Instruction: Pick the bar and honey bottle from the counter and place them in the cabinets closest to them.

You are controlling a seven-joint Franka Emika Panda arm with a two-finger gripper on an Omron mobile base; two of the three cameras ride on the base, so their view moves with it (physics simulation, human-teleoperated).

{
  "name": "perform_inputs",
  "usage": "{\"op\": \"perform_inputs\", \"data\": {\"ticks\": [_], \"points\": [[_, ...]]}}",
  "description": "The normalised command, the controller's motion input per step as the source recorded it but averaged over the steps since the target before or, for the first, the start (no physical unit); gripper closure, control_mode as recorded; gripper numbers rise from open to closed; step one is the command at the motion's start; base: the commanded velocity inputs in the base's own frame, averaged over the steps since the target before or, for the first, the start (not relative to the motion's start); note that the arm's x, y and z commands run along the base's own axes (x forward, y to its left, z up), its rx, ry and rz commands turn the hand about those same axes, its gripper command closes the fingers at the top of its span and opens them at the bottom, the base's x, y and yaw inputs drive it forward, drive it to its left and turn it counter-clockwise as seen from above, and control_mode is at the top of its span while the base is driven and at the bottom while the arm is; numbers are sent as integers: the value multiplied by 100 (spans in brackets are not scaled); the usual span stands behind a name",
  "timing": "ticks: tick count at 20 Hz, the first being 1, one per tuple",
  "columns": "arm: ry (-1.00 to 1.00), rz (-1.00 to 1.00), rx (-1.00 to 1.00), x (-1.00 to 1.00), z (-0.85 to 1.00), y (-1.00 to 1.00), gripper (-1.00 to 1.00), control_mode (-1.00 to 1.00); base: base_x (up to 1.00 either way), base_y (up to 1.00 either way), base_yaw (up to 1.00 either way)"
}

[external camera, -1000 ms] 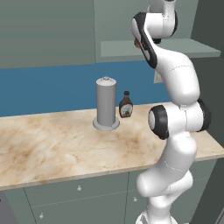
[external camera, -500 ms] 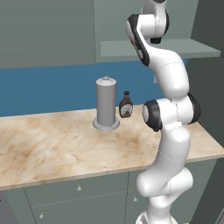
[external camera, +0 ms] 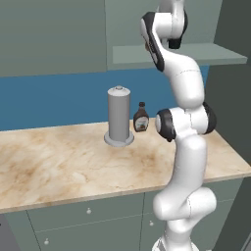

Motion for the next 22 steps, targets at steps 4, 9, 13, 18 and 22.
{"op": "perform_inputs", "data": {"ticks": [4,9,13,18,22], "points": [[2,0,6,17,0,0,100,-100,0,0,0],[1,0,5,12,0,0,-100,-100,0,0,0],[2,-1,5,4,0,-3,-100,-100,0,0,0],[9,-3,4,1,4,0,-100,-100,0,0,0],[13,-5,3,2,14,0,-100,-100,0,0,0]]}}
